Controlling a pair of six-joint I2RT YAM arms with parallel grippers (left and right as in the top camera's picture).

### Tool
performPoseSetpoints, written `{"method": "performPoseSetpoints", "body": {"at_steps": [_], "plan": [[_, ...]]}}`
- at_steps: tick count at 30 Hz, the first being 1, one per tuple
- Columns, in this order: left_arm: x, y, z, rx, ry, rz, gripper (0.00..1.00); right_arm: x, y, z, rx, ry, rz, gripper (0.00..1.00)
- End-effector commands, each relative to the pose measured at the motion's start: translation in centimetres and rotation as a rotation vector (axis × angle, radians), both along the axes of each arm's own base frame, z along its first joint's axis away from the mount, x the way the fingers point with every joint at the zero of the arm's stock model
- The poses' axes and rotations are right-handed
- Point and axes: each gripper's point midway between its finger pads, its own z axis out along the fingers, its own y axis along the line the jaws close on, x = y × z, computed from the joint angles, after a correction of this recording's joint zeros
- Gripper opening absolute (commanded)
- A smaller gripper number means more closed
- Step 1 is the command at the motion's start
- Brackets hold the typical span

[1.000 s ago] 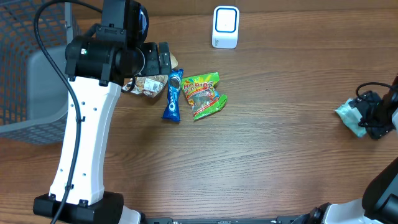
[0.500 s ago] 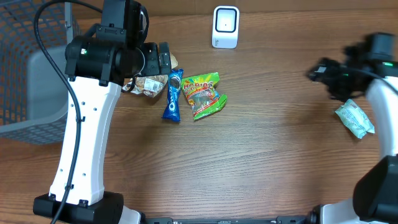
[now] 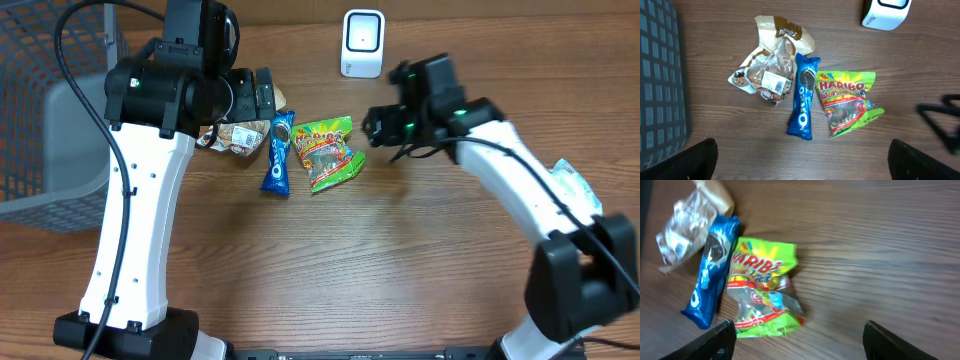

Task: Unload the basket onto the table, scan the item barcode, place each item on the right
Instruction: 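Move the right gripper to the Haribo Worms bag and grasp it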

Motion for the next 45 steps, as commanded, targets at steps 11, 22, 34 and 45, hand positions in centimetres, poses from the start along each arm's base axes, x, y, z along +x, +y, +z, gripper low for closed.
{"method": "performPoseSetpoints", "body": {"at_steps": [11, 22, 34, 45], "plan": [[0.2, -0.1, -0.2, -0.008, 0.005, 0.007, 1.0, 0.4, 4.7, -4.3, 0.054, 0.011, 0.18, 0.69], [0.2, -0.1, -0.2, -0.007, 0.005, 0.007, 1.0, 2.1, 5.8, -4.2, -0.011, -0.154, 0.305, 0.77], [0.2, -0.1, -0.2, -0.007, 0.005, 0.007, 1.0, 1.3, 8.5, -9.2, 0.033, -0.045, 0.258, 0.76], [0.2, -0.1, -0.2, -0.008, 0.005, 0.007, 1.0, 0.1, 8.9, -10.7, 0.246, 0.304, -0.177, 0.17]]}}
